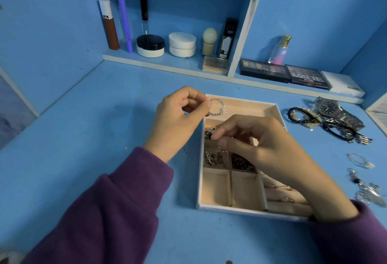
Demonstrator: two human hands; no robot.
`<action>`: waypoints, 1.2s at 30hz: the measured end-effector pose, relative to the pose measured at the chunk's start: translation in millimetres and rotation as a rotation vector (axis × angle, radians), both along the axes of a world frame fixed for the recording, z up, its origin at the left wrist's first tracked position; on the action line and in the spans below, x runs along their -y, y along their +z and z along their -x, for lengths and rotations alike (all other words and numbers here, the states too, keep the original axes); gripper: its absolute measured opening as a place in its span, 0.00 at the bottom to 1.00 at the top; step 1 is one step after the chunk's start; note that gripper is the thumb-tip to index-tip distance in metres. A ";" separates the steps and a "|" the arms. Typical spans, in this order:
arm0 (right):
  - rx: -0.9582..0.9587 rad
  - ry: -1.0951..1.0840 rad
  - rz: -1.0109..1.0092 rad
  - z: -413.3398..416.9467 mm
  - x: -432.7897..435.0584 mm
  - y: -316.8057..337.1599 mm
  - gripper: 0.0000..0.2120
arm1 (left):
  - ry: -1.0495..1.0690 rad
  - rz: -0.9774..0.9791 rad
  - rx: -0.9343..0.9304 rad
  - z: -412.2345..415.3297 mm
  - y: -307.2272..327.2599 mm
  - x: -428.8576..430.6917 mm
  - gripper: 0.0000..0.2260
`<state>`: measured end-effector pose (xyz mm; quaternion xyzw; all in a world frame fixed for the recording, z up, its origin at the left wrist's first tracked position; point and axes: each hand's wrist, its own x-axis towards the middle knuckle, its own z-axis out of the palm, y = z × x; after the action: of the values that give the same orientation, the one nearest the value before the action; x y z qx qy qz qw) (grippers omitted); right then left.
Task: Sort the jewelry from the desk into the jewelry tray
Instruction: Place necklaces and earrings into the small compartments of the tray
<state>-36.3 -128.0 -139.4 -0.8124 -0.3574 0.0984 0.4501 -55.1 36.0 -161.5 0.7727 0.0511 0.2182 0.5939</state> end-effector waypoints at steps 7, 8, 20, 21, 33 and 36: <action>0.407 -0.067 0.274 -0.6 -0.2 -12.7 0.12 | 0.002 0.017 0.006 -0.3 -0.2 -1.4 0.02; 0.439 -0.064 0.299 0.5 -0.4 -13.2 0.14 | 0.001 0.018 0.007 -0.4 -0.2 -1.1 0.03; 0.547 -0.019 0.319 2.6 -1.8 -18.2 0.20 | 0.008 -0.006 0.002 1.1 0.6 -1.6 0.04; 0.523 -0.042 0.286 2.1 -1.0 -18.1 0.18 | 0.008 -0.010 -0.001 1.3 0.4 -1.6 0.04; 0.363 -0.406 -0.102 -10.5 15.5 -11.5 0.14 | -0.217 -0.266 -0.097 19.0 12.2 -1.3 0.02; 0.365 -0.401 -0.081 -10.7 15.3 -12.5 0.12 | -0.340 -0.468 -0.144 32.3 25.2 2.1 0.03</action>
<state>-25.6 -143.3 -151.9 -0.8525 -0.2685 -0.1552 0.4208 -87.4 33.8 -136.3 0.8997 -0.0889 0.0661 0.4223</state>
